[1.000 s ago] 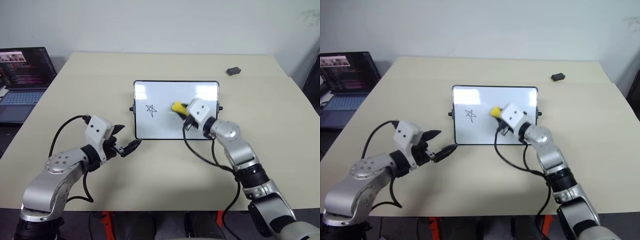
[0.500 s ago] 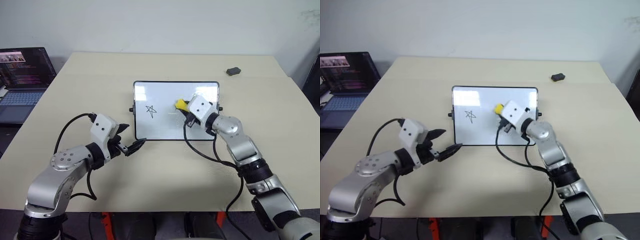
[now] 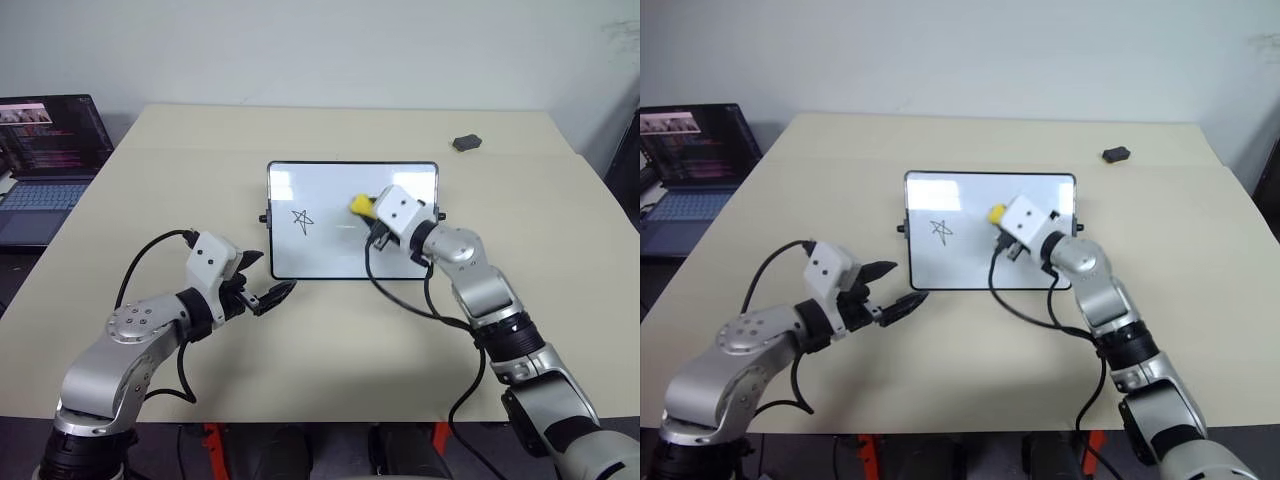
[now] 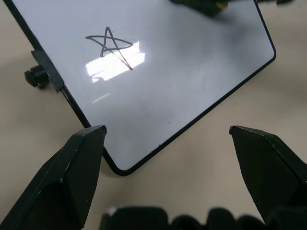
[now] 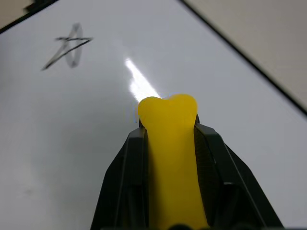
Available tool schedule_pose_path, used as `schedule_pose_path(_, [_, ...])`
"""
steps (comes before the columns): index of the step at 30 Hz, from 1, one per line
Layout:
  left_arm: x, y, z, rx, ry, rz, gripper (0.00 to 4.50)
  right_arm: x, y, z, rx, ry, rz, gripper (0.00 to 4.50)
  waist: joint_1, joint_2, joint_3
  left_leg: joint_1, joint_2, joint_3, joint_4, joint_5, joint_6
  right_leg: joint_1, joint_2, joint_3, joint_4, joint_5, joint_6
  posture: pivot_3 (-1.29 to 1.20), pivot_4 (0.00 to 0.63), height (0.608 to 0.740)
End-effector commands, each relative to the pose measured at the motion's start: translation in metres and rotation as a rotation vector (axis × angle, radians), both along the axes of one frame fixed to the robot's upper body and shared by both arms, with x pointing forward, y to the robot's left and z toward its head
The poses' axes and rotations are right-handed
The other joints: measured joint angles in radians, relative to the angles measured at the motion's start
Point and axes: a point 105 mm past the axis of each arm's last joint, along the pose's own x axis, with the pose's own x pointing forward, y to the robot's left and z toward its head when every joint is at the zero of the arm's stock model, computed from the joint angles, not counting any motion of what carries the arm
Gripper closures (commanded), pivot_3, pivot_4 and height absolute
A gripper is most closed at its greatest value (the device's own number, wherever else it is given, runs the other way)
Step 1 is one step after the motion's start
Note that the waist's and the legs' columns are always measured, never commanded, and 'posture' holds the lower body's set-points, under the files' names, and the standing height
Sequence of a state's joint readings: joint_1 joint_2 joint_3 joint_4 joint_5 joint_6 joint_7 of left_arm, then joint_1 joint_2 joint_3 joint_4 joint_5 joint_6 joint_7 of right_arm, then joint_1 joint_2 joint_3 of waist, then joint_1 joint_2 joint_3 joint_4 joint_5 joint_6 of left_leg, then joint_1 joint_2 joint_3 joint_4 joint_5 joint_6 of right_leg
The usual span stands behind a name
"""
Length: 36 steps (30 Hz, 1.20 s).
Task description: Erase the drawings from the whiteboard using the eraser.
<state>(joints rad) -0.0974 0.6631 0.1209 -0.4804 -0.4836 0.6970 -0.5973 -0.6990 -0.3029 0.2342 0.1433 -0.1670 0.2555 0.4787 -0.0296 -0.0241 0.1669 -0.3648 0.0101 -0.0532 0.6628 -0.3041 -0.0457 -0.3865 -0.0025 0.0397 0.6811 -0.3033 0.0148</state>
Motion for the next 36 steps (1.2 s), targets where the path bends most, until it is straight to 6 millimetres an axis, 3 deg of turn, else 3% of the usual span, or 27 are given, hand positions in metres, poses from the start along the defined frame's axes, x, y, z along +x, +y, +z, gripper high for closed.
schedule_pose_path(1, [0.0,-0.002,0.007,-0.001,-0.041,-0.01,0.0,0.008,-0.01,0.01,0.06,-0.021,-0.061,3.53,0.0,0.0,0.0,0.0,0.0,0.0,0.0,0.0,0.0,0.0,0.0,0.0,0.0,0.0,0.0,0.0,0.15,0.74])
schedule_pose_path(9, [0.005,-0.006,0.009,-0.008,-0.043,-0.011,0.0,-0.015,0.021,-0.019,0.004,0.064,0.077,3.53,-0.002,0.0,0.0,0.0,0.0,0.0,0.0,0.0,0.0,-0.001,0.0,0.0,0.0,0.0,0.0,0.0,0.15,0.74])
schedule_pose_path(13, [0.006,-0.008,0.011,-0.011,-0.045,-0.012,0.0,-0.02,0.024,-0.024,-0.01,0.08,0.095,3.53,-0.006,0.0,0.0,0.0,0.0,0.001,0.0,0.0,0.0,-0.001,0.0,0.001,0.0,0.0,0.0,0.0,0.15,0.74])
schedule_pose_path(19, [0.004,-0.007,0.011,-0.014,-0.046,-0.003,0.0,-0.03,0.004,-0.01,0.1,0.074,0.087,3.53,-0.001,0.0,0.0,-0.001,0.0,0.0,0.0,0.0,0.0,-0.001,0.0,0.0,0.0,0.0,0.0,0.0,0.15,0.74])
schedule_pose_path(28, [-0.005,0.009,0.004,-0.02,-0.038,0.036,0.0,-0.081,-0.025,-0.029,0.441,0.337,0.151,3.53,-0.003,0.001,0.001,-0.003,0.0,0.0,-0.001,0.0,0.0,-0.002,0.0,0.0,-0.001,-0.001,0.001,0.0,0.15,0.74])
schedule_pose_path(36, [-0.006,0.014,-0.001,-0.024,-0.032,0.051,0.0,-0.102,-0.043,-0.061,0.344,0.375,0.098,3.53,0.0,0.001,0.001,-0.002,0.0,0.0,-0.001,0.0,0.0,-0.001,0.0,0.001,-0.001,-0.001,0.001,0.0,0.15,0.74])
